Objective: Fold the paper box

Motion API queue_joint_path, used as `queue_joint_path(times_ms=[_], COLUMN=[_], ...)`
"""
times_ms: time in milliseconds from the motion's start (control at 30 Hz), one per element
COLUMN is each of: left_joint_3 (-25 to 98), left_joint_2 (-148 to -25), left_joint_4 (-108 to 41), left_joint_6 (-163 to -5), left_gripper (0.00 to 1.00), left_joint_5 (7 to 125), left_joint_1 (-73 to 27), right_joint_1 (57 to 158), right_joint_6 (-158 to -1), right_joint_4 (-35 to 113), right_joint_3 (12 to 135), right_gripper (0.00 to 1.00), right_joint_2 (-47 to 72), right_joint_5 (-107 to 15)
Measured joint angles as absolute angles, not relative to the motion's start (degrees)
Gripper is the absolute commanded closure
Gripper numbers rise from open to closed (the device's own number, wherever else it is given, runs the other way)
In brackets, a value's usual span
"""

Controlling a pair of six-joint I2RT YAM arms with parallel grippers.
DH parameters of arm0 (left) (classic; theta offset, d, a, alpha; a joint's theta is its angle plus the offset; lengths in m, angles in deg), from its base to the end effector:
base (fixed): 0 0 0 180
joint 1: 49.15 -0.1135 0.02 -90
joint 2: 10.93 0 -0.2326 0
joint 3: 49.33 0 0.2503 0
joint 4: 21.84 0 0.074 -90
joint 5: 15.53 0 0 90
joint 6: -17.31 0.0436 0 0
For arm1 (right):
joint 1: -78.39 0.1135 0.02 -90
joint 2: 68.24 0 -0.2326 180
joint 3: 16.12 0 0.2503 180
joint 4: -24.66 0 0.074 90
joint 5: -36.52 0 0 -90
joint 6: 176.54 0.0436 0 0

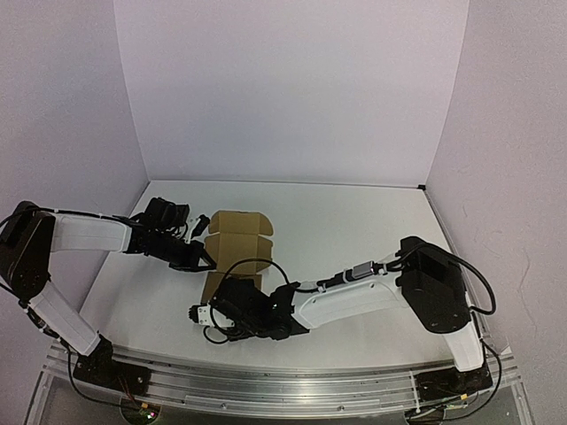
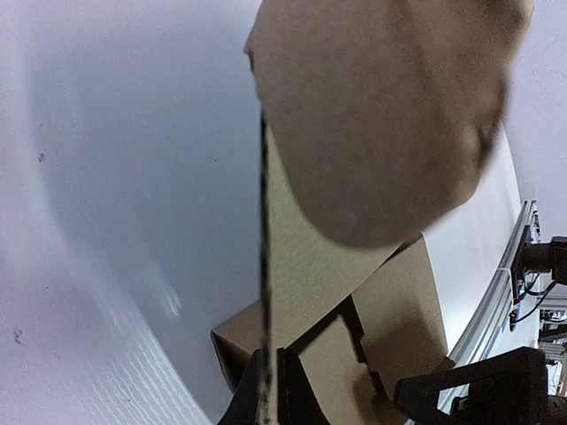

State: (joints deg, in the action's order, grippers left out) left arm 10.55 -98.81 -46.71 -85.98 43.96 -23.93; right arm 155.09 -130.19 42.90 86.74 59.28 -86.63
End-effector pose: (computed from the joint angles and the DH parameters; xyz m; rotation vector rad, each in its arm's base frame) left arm 0.2617 -0.1477 0.1395 0.4965 2.5080 -0.9375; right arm 0.1313 0.4520 0.1183 -1.7512 1.3300 -0.3519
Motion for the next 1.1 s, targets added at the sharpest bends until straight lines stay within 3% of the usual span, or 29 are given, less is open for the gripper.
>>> queue_joint_path(times_ms=[1100], left_joint_3=[10.1], left_joint_2=[-94.9], left_joint_4=[-47.9], left_joint_6=[-90.1], left_gripper=[1.0], left_joint_5=[50.7], left_joint_1=[-20.4], right_joint_1=[148.8], right_joint_6=[-104.5], right_joint_4=[55.0], right_joint_3=[94.0], right_gripper=[0.09], right_joint_2=[59.1], right_joint_5=[-71.4])
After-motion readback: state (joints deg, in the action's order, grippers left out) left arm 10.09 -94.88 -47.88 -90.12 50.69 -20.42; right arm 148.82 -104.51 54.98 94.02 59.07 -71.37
